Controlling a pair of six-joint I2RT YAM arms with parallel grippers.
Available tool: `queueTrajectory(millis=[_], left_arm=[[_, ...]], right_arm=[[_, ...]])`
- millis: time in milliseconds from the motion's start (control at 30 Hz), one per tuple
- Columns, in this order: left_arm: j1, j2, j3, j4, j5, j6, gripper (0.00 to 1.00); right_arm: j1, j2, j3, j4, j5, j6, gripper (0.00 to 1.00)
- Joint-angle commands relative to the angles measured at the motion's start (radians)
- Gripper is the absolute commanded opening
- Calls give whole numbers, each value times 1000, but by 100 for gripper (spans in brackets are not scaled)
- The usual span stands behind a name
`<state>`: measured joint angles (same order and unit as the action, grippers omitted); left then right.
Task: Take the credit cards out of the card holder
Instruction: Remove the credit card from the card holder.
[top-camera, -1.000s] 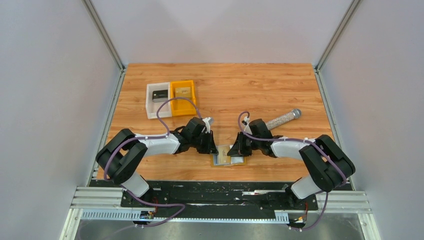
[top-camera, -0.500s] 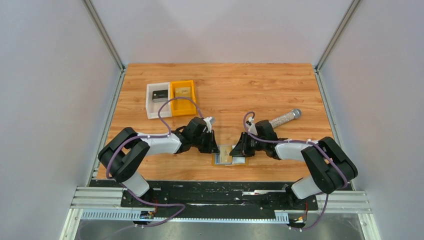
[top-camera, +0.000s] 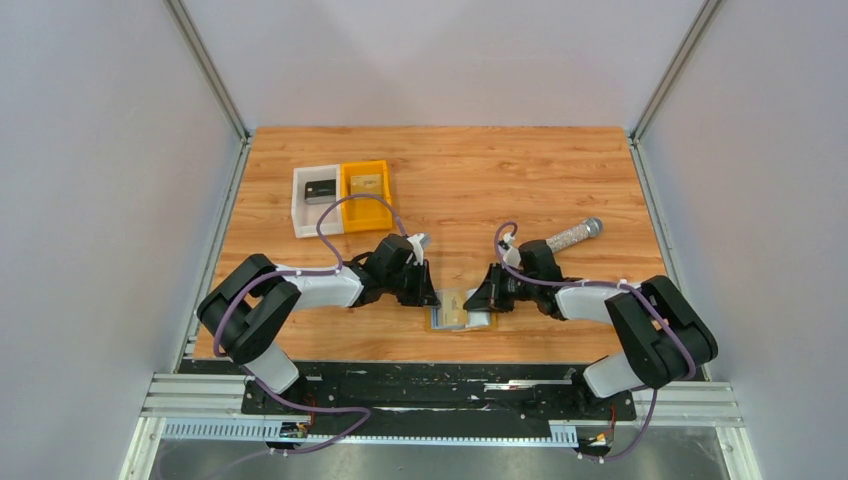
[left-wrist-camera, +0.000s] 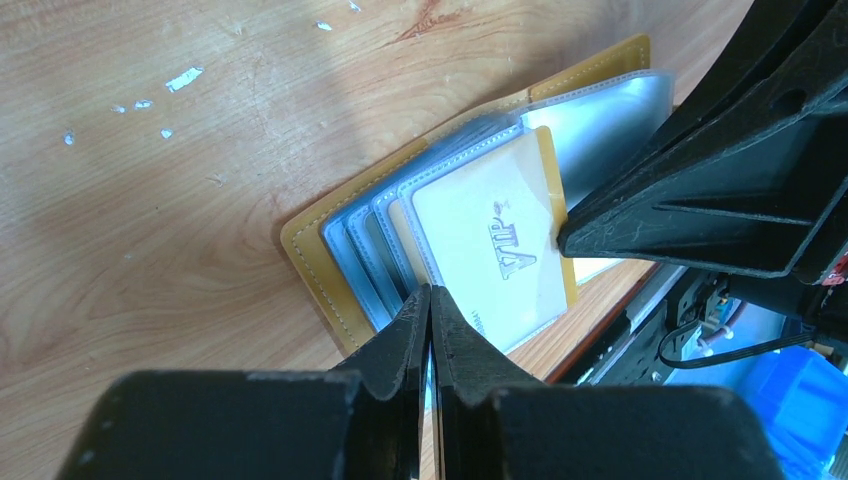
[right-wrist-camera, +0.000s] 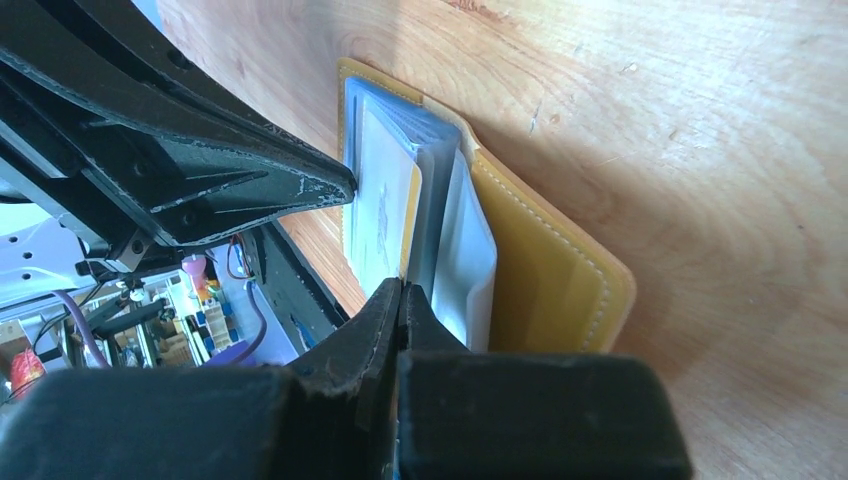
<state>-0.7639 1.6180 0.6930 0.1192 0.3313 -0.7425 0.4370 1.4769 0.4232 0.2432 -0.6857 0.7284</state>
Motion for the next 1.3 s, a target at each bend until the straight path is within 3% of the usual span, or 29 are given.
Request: queueTrajectory(millis=[0, 533, 833, 1267], left_arm=[[-2, 51, -41, -107, -99, 38, 11], [-2, 38, -32, -111, -82, 38, 11], [-2, -3, 4, -115, -19, 18, 20], [-2, -80, 45, -108, 42, -15, 36]], right_arm=[[-17, -41, -3, 1, -7, -42, 0], [-69, -127, -5, -114, -3, -84, 0], [-74, -274, 30, -285, 72, -103, 0], [-74, -326, 42, -280, 66, -32, 0]])
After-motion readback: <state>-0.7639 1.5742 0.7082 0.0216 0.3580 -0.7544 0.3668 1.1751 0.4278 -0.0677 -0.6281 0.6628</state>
